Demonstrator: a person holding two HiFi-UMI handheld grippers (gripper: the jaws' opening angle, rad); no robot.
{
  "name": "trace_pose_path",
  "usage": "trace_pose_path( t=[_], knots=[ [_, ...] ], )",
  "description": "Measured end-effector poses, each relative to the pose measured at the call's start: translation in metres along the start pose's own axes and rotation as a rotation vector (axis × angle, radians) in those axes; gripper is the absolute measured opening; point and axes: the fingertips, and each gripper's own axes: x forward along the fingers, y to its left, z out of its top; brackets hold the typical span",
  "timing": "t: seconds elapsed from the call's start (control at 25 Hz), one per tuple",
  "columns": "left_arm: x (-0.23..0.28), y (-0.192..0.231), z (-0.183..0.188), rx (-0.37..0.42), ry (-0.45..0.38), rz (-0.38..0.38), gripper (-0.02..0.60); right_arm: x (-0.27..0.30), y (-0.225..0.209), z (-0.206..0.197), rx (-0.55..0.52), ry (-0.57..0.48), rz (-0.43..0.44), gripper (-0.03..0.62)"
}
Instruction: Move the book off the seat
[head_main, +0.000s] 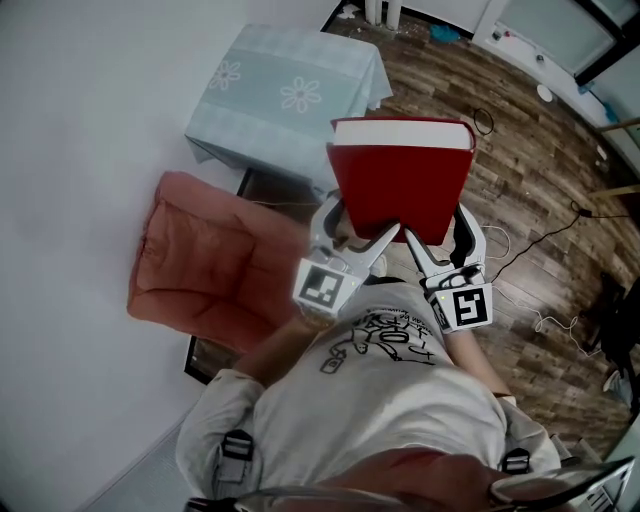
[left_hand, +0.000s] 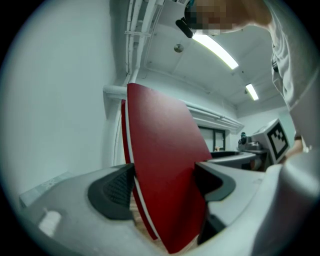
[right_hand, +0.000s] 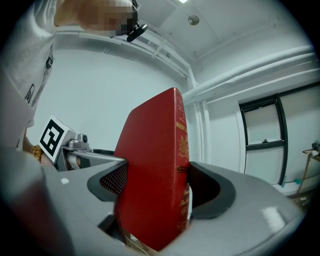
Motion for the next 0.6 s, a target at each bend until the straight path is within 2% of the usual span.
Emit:
trace_pose_path(
  t=[0.6],
  knots=[
    [0.056, -0.001, 0.002, 0.018, 0.005, -0.055, 0.367, 0.011, -0.051, 0.002, -0.007, -0.001, -0.055, 0.385]
  ],
)
